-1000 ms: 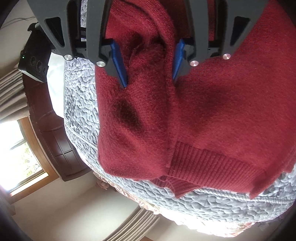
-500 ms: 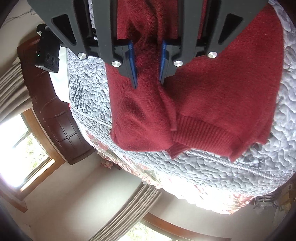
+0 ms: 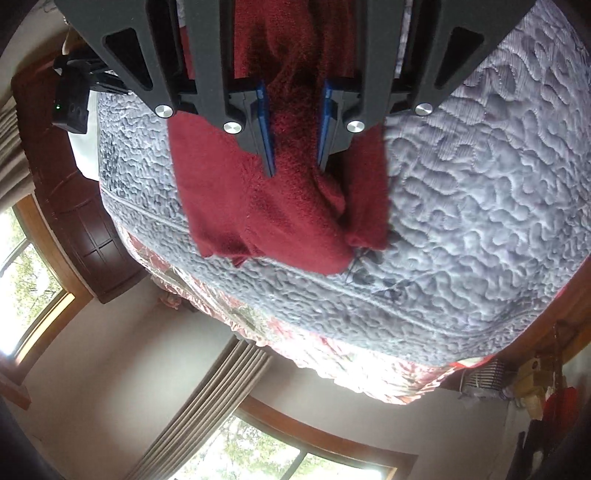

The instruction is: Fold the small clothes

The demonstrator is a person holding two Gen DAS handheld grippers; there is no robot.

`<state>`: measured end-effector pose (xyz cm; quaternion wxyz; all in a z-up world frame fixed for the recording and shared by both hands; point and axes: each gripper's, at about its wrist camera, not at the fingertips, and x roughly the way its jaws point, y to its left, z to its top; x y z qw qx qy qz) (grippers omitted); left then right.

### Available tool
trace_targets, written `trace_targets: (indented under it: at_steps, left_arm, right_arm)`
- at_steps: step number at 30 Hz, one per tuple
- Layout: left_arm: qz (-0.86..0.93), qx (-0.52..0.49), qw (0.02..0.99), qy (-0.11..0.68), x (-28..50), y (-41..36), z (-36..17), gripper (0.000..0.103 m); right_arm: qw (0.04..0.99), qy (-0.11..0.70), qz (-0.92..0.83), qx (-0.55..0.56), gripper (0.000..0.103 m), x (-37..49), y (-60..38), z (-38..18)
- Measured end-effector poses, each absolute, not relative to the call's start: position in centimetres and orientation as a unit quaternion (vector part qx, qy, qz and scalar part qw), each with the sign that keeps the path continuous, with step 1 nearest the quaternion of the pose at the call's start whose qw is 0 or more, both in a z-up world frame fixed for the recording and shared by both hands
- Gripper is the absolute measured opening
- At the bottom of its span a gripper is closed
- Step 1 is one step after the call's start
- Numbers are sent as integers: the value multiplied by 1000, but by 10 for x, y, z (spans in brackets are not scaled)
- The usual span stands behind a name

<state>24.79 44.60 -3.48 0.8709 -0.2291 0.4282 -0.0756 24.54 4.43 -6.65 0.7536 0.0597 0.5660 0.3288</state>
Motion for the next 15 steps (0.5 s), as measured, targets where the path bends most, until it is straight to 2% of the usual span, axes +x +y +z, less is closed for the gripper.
trace_targets:
  at_steps: [6, 15]
  left_arm:
    - [-54, -213, 858, 465, 250, 447, -86, 23]
    - [-68, -196, 861, 465, 208, 445, -49, 42]
  right_arm:
    - [745, 576, 333, 48, 57, 240, 68, -72]
    - [743, 578, 334, 48, 58, 229, 91, -69]
